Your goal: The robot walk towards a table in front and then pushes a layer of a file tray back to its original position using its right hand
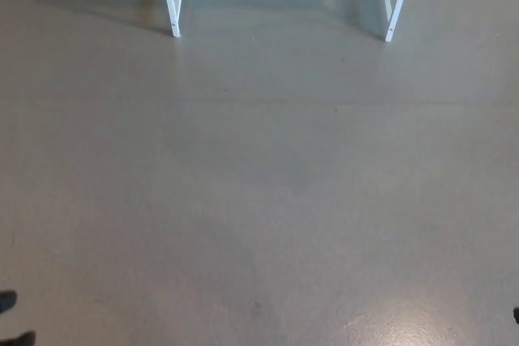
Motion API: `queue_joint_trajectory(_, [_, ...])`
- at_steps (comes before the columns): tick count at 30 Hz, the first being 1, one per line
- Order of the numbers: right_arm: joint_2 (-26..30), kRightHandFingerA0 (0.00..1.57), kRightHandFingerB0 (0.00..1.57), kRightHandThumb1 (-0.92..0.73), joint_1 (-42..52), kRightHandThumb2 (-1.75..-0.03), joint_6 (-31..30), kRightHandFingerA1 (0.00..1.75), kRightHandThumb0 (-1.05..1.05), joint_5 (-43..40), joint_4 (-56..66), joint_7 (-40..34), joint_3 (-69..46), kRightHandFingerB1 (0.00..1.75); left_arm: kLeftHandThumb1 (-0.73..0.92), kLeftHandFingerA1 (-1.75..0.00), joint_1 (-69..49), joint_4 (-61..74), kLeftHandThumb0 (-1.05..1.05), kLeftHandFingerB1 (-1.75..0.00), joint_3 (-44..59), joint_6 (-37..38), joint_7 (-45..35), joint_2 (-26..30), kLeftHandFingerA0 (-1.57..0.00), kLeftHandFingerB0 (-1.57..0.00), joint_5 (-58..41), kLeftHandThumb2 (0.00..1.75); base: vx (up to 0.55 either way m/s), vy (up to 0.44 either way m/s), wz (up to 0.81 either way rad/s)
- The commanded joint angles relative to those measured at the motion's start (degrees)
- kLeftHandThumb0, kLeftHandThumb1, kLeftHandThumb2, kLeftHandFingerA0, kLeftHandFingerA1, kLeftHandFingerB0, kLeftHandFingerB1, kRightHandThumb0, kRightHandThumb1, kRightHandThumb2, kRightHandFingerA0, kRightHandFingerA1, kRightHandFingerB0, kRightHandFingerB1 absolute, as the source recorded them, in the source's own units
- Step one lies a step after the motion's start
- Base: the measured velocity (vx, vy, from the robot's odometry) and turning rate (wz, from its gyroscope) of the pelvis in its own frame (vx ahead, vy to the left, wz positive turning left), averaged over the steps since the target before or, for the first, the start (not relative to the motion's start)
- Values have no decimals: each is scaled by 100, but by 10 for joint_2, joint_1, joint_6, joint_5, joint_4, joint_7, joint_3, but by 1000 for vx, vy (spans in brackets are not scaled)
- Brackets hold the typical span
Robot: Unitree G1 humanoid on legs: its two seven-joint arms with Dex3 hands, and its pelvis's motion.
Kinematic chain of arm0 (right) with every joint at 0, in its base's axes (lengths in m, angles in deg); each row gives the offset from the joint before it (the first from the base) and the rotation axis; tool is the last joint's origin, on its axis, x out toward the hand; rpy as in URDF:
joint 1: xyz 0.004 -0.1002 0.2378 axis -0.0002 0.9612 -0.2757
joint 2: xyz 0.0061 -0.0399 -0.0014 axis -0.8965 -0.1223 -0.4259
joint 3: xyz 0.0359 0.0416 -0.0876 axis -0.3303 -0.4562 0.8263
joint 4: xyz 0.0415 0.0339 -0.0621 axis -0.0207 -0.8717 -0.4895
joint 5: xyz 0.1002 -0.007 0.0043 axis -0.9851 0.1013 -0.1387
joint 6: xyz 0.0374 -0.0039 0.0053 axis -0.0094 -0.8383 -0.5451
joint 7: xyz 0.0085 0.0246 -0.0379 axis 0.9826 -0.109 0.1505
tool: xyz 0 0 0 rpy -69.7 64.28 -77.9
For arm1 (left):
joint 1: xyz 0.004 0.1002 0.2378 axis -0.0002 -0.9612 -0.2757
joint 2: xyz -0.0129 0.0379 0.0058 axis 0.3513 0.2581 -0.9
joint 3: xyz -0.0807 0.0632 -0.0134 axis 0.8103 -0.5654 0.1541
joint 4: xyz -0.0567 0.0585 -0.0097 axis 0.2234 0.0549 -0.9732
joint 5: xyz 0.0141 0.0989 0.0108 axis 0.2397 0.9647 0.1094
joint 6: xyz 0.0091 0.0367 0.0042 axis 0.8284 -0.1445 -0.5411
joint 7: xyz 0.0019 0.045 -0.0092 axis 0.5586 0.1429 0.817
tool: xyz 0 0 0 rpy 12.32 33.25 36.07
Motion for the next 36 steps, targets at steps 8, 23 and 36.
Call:
queue_joint_trajectory(8, [19,53,38,-57,8,-56,34,44,-18,-24,-37,21,-12,37,60,-47,-27,5,-12,-34,0,21,-8,-9,-52,-38,-24,58,0,0,0])
queue_joint_trajectory(23, [14,56,38,-57,32,-56,66,47,-19,-15,-49,21,10,38,57,-45,-76,16,-19,-37,-18,29,-14,7,-44,-37,-20,61,27,10,3])
queue_joint_trajectory(36, [12,52,37,-58,26,-56,67,44,-19,-14,-69,22,16,38,59,-44,-88,13,-14,-34,-23,42,-12,12,-45,-37,-24,57,166,242,-4])
